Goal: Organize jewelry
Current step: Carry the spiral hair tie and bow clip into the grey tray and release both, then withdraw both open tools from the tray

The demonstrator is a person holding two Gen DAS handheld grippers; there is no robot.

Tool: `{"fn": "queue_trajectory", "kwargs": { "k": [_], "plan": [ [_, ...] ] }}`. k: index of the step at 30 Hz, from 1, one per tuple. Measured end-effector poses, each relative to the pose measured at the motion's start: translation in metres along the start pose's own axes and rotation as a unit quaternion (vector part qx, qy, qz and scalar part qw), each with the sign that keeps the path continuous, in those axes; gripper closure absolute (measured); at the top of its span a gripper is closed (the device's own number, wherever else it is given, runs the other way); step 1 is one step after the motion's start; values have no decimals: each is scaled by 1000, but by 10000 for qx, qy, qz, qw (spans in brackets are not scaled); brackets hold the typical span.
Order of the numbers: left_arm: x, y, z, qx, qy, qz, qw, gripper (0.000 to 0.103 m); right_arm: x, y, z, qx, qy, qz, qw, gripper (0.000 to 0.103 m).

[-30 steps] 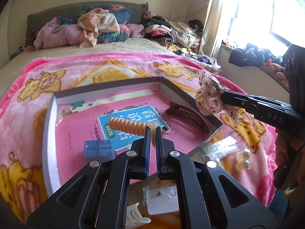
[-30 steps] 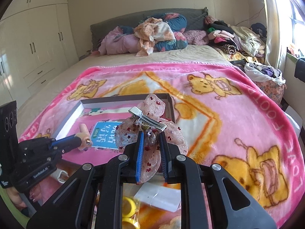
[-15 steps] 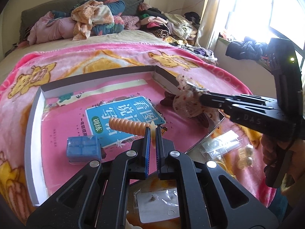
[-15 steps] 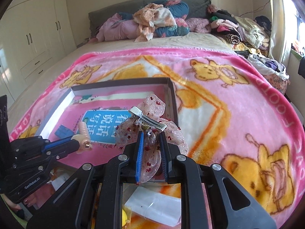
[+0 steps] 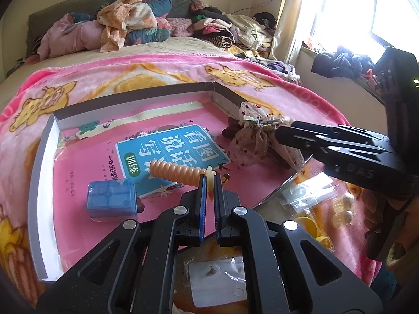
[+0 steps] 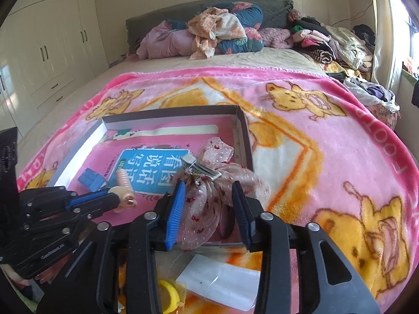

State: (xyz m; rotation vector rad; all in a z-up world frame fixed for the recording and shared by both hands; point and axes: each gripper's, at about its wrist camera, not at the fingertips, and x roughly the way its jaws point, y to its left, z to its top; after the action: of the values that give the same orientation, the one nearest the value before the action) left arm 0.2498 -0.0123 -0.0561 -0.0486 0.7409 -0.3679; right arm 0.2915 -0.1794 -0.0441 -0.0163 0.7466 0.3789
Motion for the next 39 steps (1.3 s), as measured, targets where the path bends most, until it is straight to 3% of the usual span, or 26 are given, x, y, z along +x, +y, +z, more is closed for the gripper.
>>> {"fn": "queue_trajectory", "kwargs": {
  "k": [14,20,22,26,34,39],
  "plan": [
    [-3,1,-5,-29,1,59,10000,101,-39,2,-20,-59,-316,-76,9995,41],
    [-11,-2,-6,-4,-68,143,9999,82,-49,1,-28,13,-381,-107,9992,36],
    [-16,-3,-5,19,-126,184,9998,71,-53,1,-32,30,-402,-120,9991,36],
    [-28,-8,-5,4,-243,196,9995,65,-61,1,-41,127,-436,-100,9989,31],
    [-46,-17,-9,25,-427,253,9988,42,-78,4,-55,154,-526,-136,9984,28],
    [-55,-18,-13,22,-503,283,9983,37,-88,5,-58,182,-616,-172,9978,25]
  ]
}}
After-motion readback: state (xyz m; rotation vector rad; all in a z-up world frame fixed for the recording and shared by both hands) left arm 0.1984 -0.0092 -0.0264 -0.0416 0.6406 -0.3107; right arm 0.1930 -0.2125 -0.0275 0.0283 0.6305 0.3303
